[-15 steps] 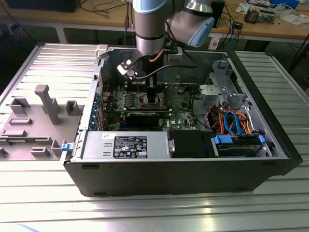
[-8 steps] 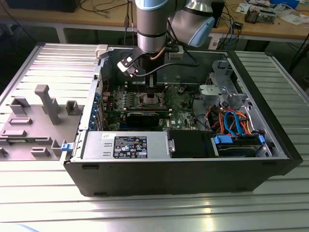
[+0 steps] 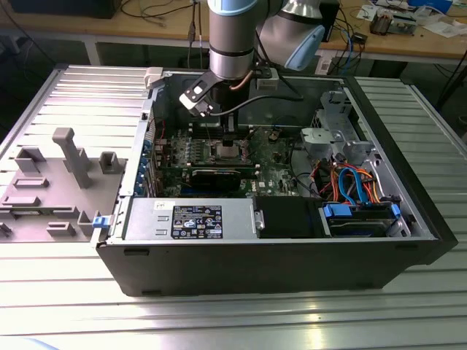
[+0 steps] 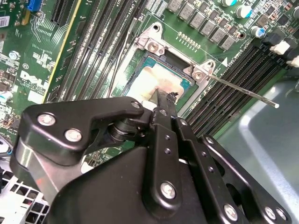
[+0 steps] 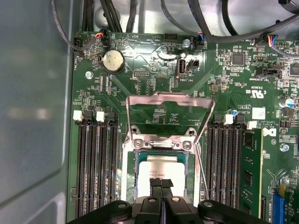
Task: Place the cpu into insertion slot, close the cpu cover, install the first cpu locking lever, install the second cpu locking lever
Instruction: 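Close the cpu cover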
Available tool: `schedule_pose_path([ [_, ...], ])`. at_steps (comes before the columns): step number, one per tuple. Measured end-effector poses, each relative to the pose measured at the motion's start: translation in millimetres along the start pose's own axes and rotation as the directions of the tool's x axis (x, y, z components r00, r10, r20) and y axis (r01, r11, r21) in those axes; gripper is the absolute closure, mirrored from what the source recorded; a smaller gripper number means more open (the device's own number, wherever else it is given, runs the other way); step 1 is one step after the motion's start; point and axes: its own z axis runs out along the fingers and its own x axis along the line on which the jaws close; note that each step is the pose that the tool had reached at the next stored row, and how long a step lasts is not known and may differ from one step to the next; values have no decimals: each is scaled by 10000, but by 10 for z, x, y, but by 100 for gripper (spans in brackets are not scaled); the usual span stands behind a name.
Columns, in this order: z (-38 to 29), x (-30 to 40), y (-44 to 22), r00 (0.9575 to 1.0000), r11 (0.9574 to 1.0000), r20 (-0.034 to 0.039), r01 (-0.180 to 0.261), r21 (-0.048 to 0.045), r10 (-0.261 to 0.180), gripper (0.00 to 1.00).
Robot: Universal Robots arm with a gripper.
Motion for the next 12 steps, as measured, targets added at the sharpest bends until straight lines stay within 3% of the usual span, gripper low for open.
schedule_pose_path([
  [8, -18, 0, 1, 10000, 10000, -3, 33, -2, -33, 89],
  [12, -23, 0, 0, 10000, 10000, -49, 32, -3, -32, 89],
])
